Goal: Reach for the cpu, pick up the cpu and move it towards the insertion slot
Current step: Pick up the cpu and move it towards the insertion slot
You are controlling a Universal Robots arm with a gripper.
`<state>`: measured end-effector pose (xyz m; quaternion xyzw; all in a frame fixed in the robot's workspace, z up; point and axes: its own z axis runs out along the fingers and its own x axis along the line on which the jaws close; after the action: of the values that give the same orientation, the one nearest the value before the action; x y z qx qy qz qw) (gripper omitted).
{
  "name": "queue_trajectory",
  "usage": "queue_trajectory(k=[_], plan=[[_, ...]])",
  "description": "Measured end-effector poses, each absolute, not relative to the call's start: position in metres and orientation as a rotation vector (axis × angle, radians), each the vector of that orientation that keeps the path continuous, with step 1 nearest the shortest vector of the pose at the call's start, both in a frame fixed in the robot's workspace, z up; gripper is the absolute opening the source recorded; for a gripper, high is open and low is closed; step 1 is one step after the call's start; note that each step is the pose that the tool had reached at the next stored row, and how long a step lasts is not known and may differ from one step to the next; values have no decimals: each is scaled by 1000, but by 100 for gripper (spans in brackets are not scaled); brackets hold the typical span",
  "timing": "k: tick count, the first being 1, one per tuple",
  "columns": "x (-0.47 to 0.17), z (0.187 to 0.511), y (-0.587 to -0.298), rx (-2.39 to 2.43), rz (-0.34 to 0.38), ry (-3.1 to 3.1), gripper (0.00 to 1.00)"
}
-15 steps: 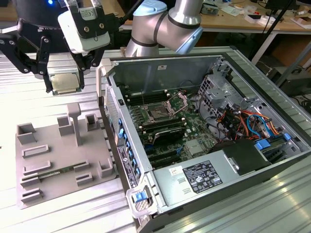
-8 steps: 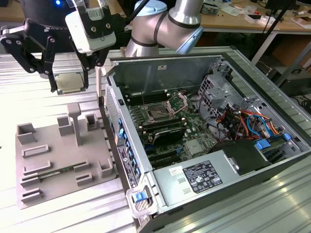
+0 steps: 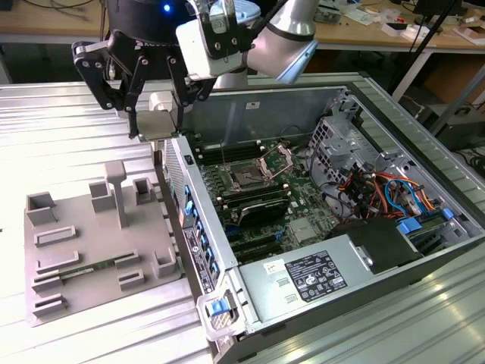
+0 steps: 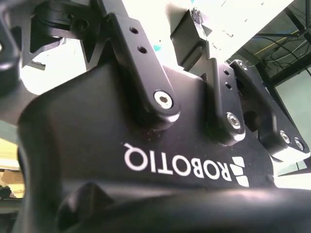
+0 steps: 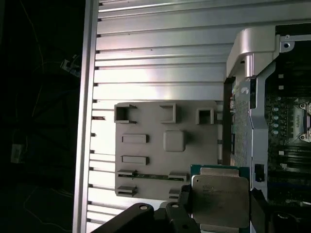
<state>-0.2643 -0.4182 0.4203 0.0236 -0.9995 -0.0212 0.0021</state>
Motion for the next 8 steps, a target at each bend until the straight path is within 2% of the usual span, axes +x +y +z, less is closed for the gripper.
queue_trajectory(k=[8], plan=[[-250,420,-418,74,-67,-3136,55]])
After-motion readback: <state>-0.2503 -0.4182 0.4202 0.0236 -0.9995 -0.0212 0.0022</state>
